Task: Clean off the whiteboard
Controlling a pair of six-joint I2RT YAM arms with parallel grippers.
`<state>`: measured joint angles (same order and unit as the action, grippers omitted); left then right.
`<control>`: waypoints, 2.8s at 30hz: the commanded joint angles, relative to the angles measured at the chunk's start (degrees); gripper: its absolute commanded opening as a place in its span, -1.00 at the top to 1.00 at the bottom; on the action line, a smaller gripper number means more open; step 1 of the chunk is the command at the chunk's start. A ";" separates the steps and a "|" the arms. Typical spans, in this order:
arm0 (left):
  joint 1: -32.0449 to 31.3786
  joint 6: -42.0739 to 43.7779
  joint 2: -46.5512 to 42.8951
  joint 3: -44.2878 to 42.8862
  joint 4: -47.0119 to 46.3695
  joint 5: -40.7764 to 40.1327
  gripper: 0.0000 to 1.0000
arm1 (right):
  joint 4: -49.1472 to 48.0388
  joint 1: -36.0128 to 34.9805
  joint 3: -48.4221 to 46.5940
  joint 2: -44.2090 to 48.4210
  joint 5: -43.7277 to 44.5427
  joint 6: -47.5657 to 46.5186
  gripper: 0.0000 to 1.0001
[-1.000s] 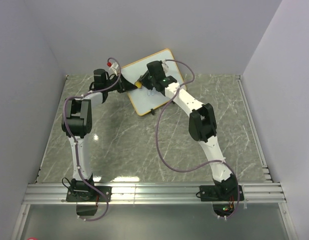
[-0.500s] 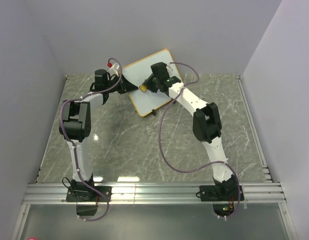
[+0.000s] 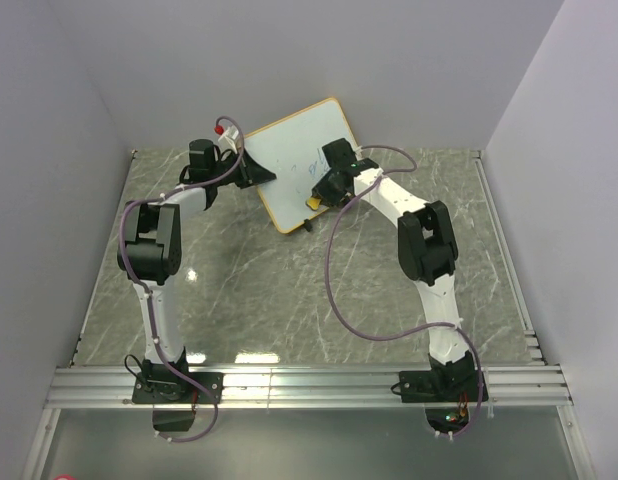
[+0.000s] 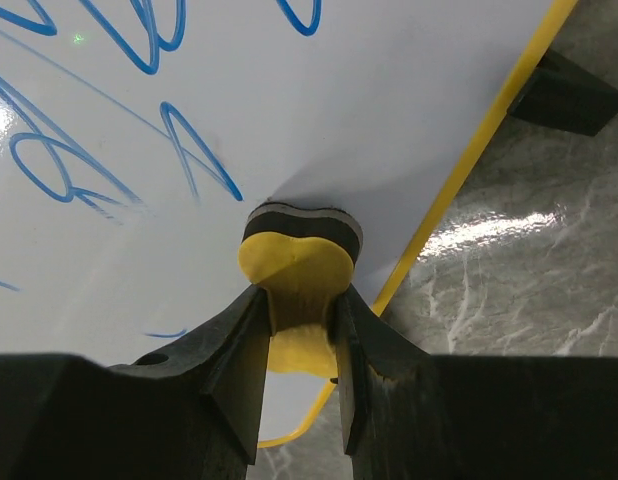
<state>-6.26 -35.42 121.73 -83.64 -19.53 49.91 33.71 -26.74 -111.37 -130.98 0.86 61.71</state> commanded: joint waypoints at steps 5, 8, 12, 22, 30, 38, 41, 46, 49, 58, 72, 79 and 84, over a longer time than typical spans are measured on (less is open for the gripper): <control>-4.37 3.43 -1.85 2.86 10.92 9.77 0.99 | -5.58 -3.93 -4.27 -5.60 -6.92 1.91 1.00; -4.64 3.60 -2.11 2.95 11.35 9.77 0.99 | -6.64 -4.72 -12.79 -9.11 -8.33 4.46 1.00; -4.90 2.03 -2.81 4.00 10.13 10.73 0.99 | -8.57 -4.99 -21.16 -13.76 -7.46 9.11 1.00; -5.16 4.48 -6.24 8.40 12.50 11.00 0.99 | -11.13 -2.00 -27.06 -17.64 -6.05 11.85 1.00; -5.25 5.01 -7.21 7.71 13.20 11.00 0.99 | -7.00 -0.06 -19.77 -14.58 -6.66 7.90 1.00; -5.25 4.39 -5.28 5.50 13.02 11.35 0.99 | -5.58 -2.79 0.43 -5.27 -7.98 2.27 1.00; -5.16 4.13 -4.58 4.62 13.03 11.44 0.99 | -8.66 -3.58 8.70 -1.57 -9.39 3.84 1.00; -5.16 3.95 -4.31 4.71 12.76 11.53 0.99 | -6.91 -3.23 5.49 -2.35 -9.39 2.98 1.00; -5.16 4.48 -4.40 5.06 13.54 11.35 0.99 | -8.82 -1.31 3.01 -3.41 -8.86 5.25 1.00; -5.25 6.76 -5.10 5.94 15.75 10.47 0.99 | -28.58 5.91 -2.87 -8.84 -8.07 28.97 1.00; -5.16 9.40 -4.75 5.33 19.09 9.33 0.99 | -14.83 5.30 -19.96 -19.15 -9.12 30.94 1.00; -4.73 8.97 -3.96 4.80 18.57 9.85 0.99 | -20.69 3.28 15.70 -1.58 -11.23 33.19 1.00; -4.20 7.65 -3.70 5.06 16.90 10.56 0.99 | -14.67 2.75 19.18 0.81 -12.99 27.94 1.00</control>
<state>-6.79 -31.59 116.51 -79.85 -12.45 49.28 10.50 -21.15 -93.82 -125.73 -10.92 94.02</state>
